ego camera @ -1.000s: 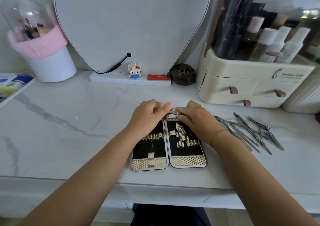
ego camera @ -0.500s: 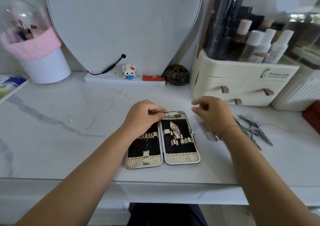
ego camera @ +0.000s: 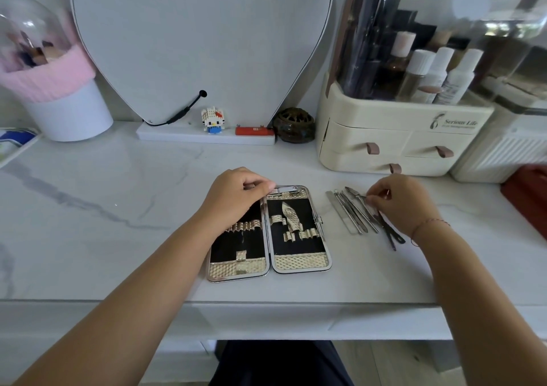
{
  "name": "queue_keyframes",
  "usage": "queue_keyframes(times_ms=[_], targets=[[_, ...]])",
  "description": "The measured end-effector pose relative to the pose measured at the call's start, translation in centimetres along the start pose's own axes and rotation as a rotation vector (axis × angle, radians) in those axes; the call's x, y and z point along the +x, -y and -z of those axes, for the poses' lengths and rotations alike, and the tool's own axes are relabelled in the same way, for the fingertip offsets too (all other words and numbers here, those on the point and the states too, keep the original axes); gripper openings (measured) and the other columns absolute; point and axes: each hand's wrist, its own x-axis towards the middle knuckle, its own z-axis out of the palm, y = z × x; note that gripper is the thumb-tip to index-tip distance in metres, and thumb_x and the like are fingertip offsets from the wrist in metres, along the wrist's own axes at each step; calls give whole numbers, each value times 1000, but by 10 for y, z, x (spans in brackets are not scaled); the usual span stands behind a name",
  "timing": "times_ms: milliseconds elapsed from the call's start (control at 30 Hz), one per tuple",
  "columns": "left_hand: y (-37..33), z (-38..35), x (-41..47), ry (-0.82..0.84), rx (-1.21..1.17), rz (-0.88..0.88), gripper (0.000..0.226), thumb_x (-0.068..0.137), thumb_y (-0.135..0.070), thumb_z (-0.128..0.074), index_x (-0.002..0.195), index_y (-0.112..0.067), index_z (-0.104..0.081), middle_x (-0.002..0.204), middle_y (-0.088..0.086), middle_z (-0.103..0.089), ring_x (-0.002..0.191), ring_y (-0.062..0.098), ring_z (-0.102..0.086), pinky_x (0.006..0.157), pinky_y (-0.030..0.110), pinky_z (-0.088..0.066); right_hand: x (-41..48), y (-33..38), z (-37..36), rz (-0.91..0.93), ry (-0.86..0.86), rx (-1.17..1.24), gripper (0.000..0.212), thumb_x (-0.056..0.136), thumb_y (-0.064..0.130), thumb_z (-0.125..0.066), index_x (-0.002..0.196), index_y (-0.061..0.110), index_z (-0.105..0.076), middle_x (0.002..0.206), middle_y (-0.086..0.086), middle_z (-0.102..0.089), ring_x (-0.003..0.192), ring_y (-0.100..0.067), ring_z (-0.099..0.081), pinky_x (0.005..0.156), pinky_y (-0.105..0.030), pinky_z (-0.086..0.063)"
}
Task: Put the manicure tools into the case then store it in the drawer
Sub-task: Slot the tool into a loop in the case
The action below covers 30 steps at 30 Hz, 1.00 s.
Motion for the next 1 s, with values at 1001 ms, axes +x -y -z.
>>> queue_keyframes(times_ms=[1001], targets=[[-36,-6,-16,6,-672,334,11,83,-10,-68,93,-11,-73,78,2,-75,67,7,-67,62,16,-51,-28,82,-26,-65,208,1139,12,82,22,-67,86,11,-66,71,-2,-63,60,-8,-51,58,-21,-42]])
